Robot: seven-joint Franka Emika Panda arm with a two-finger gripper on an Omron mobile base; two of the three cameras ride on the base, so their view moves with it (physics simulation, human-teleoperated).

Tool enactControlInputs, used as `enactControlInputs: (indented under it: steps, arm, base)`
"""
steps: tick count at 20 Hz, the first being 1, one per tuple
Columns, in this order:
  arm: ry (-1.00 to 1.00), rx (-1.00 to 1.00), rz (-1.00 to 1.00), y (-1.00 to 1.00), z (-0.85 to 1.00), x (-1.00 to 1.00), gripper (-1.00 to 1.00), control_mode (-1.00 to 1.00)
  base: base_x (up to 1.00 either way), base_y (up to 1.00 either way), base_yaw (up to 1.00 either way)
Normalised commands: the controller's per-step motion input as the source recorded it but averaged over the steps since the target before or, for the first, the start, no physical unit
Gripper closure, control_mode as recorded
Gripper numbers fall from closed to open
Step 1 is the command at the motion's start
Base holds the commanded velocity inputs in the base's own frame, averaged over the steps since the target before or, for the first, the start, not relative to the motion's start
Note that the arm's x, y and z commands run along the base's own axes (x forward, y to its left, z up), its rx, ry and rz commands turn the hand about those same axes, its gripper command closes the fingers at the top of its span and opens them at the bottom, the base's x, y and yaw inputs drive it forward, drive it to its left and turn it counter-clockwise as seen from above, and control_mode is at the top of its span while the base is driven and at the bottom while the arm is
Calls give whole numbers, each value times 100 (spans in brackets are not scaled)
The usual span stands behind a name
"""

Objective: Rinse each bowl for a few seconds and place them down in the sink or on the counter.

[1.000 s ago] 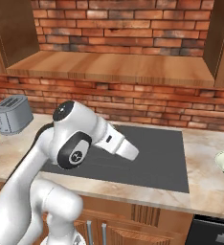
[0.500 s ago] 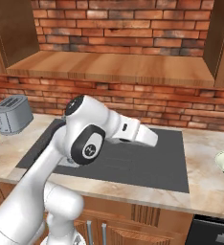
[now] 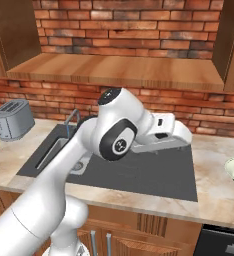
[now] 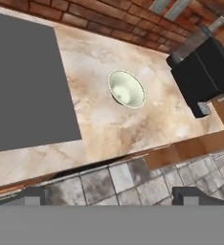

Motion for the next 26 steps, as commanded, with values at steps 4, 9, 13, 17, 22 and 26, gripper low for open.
enactControlInputs:
  steps: [4,9,13,17,22,26]
  arm:
    - [7,-1,17,-35,-4,0,-100,-100]
    - [3,-2,16,-25,-24,9,-100,-100]
    - [0,-4,15,-19,-31,9,-100,-100]
    - [0,-13,6,-4,-29,6,-100,-100]
    - [3,-12,1,-5,-27,16,-100,-100]
    - [9,-10,0,-4,-15,21,-100,-100]
  base:
    - [0,0,0]
    - [0,0,0]
    - [0,0,0]
    - [0,0,0]
    - [0,0,0]
    - [0,0,0]
